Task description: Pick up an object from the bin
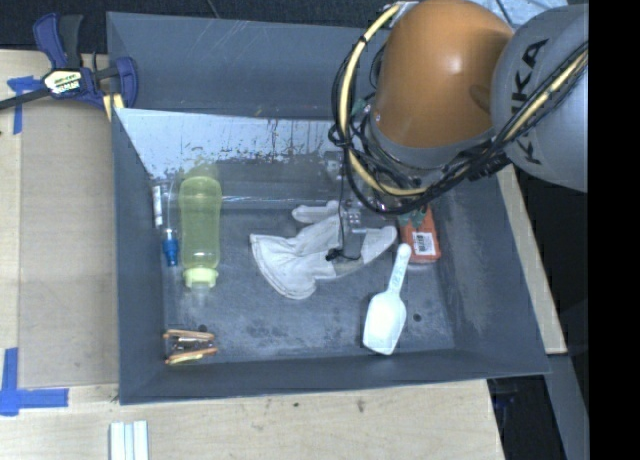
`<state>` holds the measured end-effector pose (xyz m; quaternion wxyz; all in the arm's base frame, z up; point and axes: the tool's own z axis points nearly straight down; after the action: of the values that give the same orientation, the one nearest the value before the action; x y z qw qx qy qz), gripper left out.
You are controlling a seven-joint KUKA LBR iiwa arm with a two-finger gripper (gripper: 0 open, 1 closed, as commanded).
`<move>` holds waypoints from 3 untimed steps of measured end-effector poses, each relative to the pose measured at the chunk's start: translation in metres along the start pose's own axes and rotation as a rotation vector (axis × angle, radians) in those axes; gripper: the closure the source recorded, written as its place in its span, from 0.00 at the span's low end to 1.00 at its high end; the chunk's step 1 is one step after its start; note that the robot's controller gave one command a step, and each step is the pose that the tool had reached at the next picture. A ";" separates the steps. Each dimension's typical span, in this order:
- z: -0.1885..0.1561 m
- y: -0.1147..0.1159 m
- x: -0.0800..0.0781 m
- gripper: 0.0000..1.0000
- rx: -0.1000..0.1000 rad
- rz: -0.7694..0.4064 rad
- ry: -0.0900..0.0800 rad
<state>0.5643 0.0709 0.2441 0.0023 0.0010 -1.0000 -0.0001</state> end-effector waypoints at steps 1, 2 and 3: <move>-0.005 0.000 -0.001 0.00 -0.001 0.002 -0.008; 0.041 0.007 -0.012 0.00 -0.002 -0.003 -0.015; 0.081 0.011 -0.012 0.00 0.000 -0.037 -0.004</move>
Offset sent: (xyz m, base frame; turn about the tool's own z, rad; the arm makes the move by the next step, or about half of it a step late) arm 0.0135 0.0113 -0.0688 -0.0046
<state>0.5755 0.0818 0.1630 0.0006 0.0193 -0.9998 0.0001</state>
